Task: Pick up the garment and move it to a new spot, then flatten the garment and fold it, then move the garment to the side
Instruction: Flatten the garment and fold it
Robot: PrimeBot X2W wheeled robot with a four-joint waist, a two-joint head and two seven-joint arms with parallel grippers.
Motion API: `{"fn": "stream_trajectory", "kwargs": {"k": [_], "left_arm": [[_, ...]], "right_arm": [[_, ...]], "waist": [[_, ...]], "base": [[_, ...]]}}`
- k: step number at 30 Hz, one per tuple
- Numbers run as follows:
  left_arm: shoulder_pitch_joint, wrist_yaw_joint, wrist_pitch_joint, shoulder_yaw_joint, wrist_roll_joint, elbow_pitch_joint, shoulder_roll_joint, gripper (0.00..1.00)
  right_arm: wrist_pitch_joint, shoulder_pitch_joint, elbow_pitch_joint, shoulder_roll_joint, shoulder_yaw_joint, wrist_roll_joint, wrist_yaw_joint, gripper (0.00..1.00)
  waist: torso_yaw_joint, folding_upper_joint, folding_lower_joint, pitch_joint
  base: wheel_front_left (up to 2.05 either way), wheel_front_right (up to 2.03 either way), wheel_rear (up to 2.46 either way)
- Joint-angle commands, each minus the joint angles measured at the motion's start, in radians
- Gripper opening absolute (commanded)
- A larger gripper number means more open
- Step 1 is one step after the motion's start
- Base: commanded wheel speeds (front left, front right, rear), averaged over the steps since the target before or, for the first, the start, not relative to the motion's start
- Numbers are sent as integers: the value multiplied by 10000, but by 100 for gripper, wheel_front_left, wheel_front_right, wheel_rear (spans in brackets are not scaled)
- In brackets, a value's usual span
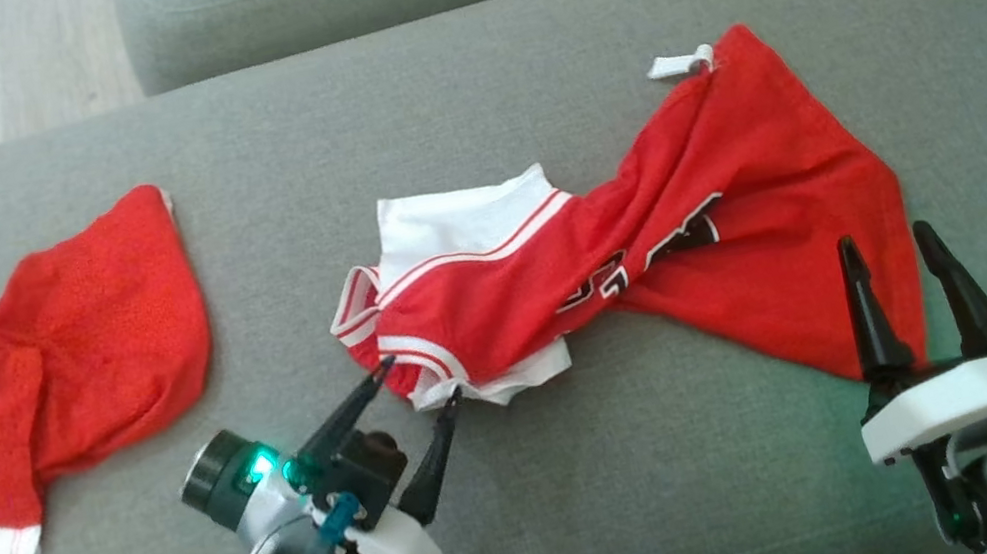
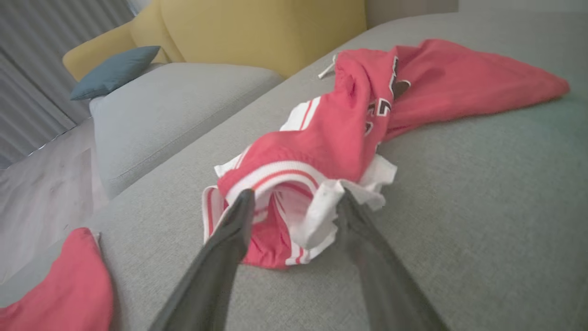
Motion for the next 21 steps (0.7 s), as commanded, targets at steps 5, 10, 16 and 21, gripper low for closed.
{"fn": "stream_trajectory", "kwargs": {"k": [5,10,16,21], "left_arm": [[-8,364,-53,877,-491,-589,-116,100],[572,841,-53,1611,-993,-1207,-217,100],[1473,1387,-53,3098,-1984,-2077,-695,100],[2095,1340,-53,3811,-2145,-2488,-1101,100]], "right_arm": [[0,62,-357,-56,136,-50,65,100],[43,203,-471,-56,158,-12,65,100],[56,431,-618,-56,242,32,65,100],[76,554,-726,-56,273,74,65,100]], "waist": [[275,-1,0,-234],[462,-1,0,-348],[550,-1,0,-421],[562,-1,0,-439]], "base": [[0,0,0],[0,0,0],[0,0,0],[0,0,0]]}}
